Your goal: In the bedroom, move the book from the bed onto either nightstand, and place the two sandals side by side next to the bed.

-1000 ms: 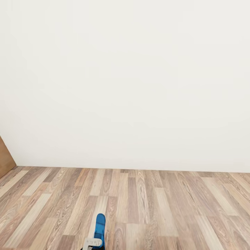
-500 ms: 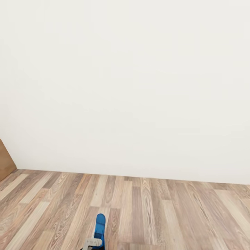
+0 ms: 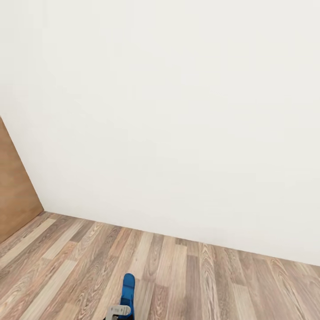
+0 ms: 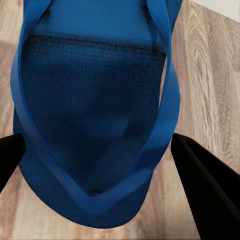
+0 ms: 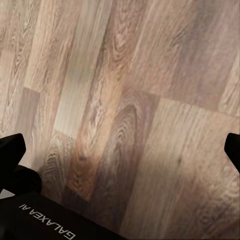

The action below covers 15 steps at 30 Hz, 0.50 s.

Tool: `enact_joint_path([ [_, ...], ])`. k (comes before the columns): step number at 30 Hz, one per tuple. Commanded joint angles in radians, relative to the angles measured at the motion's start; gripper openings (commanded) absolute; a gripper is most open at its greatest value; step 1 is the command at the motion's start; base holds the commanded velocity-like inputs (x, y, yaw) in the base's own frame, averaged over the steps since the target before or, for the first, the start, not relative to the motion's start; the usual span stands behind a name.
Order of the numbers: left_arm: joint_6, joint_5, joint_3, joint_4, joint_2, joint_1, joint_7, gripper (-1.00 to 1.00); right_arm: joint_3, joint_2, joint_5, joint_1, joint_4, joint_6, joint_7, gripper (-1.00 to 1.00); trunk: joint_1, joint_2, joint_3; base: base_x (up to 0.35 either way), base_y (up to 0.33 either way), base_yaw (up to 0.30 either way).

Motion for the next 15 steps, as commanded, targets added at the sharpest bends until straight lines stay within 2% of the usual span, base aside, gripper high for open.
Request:
enact_joint_path([
  [1, -0.004, 0.010, -0.007, 0.002, 0.001, -0.001, 0.001, -1.00, -0.009, 0.000, 0.009, 0.000, -0.002, 0.004, 0.005, 1.00, 0.000, 0.000, -0.001, 0.325, 0.000, 0.281],
  [9, -0.004, 0.010, -0.007, 0.002, 0.001, -0.001, 0.001, -1.00, -0.009, 0.000, 0.009, 0.000, -0.002, 0.004, 0.005, 1.00, 0.000, 0.000, -0.001, 0.301, 0.000, 0.281],
  [15, -0.004, 0.010, -0.007, 0.002, 0.001, -0.001, 0.002, -1.00, -0.009, 0.000, 0.009, 0.000, -0.002, 0.004, 0.005, 1.00, 0.000, 0.000, -0.001, 0.084, 0.000, 0.281],
])
